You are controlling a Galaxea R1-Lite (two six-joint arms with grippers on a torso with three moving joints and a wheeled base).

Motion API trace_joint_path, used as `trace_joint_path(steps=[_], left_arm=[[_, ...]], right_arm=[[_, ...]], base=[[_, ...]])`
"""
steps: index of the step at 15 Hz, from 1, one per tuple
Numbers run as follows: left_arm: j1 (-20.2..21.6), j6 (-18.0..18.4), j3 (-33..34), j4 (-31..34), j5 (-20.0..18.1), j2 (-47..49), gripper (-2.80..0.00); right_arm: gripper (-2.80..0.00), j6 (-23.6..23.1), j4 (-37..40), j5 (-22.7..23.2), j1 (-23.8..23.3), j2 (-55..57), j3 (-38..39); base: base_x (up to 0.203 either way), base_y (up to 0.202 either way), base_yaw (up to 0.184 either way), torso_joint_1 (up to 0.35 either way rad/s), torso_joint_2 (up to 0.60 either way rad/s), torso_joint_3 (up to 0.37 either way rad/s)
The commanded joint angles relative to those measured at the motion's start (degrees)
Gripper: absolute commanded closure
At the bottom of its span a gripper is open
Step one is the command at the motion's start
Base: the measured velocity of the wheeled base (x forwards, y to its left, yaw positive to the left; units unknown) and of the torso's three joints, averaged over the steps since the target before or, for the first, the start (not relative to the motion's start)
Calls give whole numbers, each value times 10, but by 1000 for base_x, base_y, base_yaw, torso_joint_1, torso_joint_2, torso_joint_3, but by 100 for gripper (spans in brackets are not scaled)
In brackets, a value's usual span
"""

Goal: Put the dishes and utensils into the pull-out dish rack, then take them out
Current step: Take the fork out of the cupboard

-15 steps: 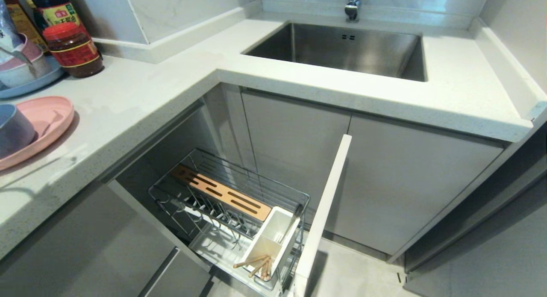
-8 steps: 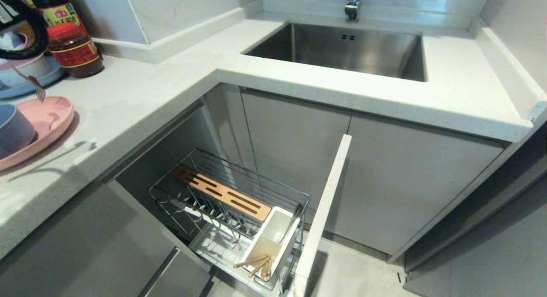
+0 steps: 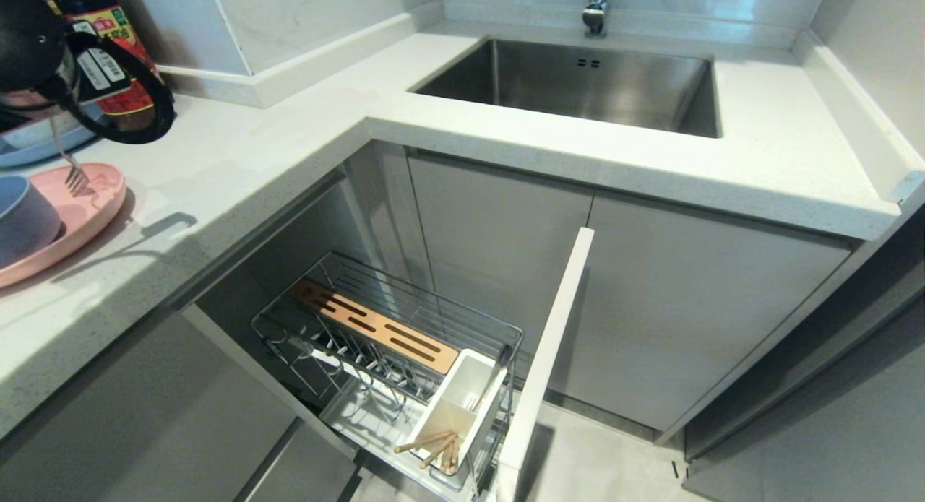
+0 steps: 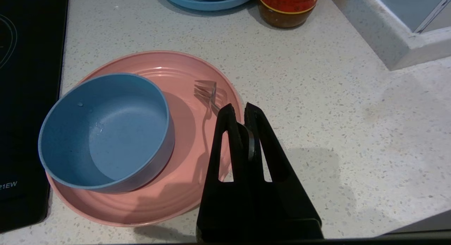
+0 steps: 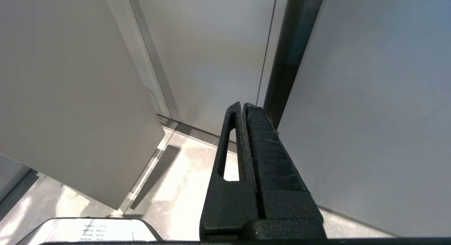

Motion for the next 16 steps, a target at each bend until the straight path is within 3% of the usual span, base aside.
trace_joint_path(steps=[1, 16], left_arm=[[-1, -3, 6, 3, 7, 17, 0], [-18, 5, 46, 6, 8, 60, 0]], right_arm=[[0, 0, 0, 0, 0, 0, 0], [0, 0, 0, 0, 0, 0, 0]], base=[[0, 0, 0, 0, 0, 0], [0, 0, 0, 0, 0, 0]])
